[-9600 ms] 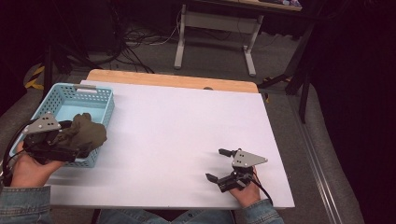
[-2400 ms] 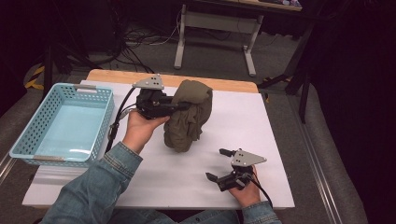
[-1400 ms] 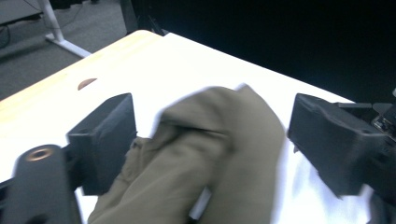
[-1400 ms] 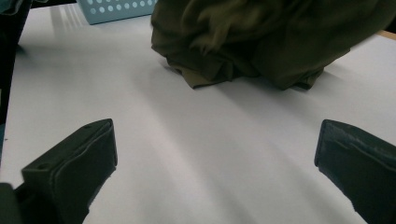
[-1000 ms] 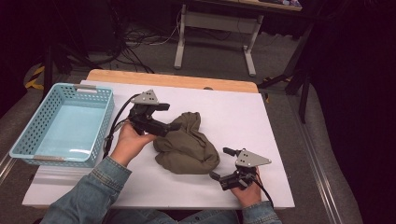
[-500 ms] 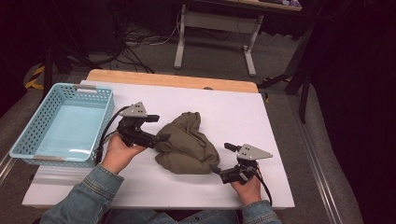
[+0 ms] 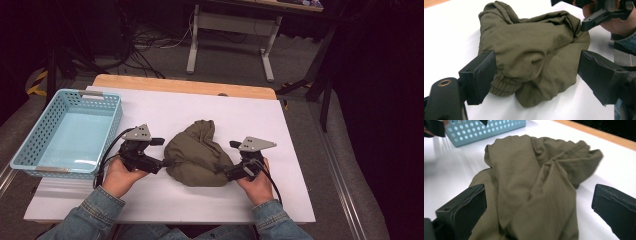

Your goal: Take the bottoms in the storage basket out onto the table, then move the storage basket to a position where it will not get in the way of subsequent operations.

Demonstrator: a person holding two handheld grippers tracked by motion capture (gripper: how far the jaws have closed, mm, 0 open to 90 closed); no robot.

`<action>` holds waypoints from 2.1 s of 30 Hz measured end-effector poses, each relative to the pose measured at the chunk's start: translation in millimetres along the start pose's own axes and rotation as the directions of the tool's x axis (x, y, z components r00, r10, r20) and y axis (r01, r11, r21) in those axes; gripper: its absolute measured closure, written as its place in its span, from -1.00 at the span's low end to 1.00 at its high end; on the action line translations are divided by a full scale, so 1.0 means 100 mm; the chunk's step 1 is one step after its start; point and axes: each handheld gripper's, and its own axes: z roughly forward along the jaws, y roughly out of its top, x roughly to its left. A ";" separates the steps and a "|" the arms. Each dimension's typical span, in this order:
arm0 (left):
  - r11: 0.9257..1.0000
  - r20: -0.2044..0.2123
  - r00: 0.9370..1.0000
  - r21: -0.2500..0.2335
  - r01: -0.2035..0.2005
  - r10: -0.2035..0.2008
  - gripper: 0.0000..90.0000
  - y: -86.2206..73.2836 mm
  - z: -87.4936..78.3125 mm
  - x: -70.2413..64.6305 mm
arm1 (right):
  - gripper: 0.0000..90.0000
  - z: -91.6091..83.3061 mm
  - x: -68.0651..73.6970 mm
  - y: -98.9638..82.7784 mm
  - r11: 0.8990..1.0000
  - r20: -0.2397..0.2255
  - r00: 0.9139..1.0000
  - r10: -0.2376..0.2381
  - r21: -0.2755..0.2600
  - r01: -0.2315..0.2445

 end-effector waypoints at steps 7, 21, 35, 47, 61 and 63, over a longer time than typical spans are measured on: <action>1.000 -0.016 1.000 0.007 0.007 -0.007 -0.63 -0.07 -0.05 0.01 | -0.99 0.26 -0.02 0.21 0.995 -0.015 0.999 -0.037 0.087 0.038; 1.000 -0.045 0.999 0.004 0.019 -0.019 -0.62 -0.14 -0.14 0.09 | -0.99 0.63 -0.35 0.47 0.990 0.021 1.000 0.004 0.141 -0.007; 0.999 -0.074 0.997 -0.013 0.035 -0.036 -0.62 -0.20 -0.24 0.15 | -0.99 1.00 -0.75 0.51 0.971 0.033 0.994 0.109 0.211 -0.113; 0.999 -0.097 0.994 -0.012 0.043 -0.044 -0.60 -0.23 -0.27 0.14 | 0.71 1.01 -0.70 0.65 0.945 0.030 0.995 0.093 0.311 -0.098; 0.999 -0.073 0.996 0.004 0.043 -0.043 -0.59 -0.23 -0.21 0.11 | -0.28 0.41 -1.06 1.07 0.993 0.504 0.855 0.120 -0.043 -0.114; 0.999 -0.061 0.997 0.004 0.043 -0.042 -0.59 -0.23 -0.18 0.10 | -0.45 0.38 -1.18 0.98 0.977 0.485 0.854 0.189 -0.009 -0.212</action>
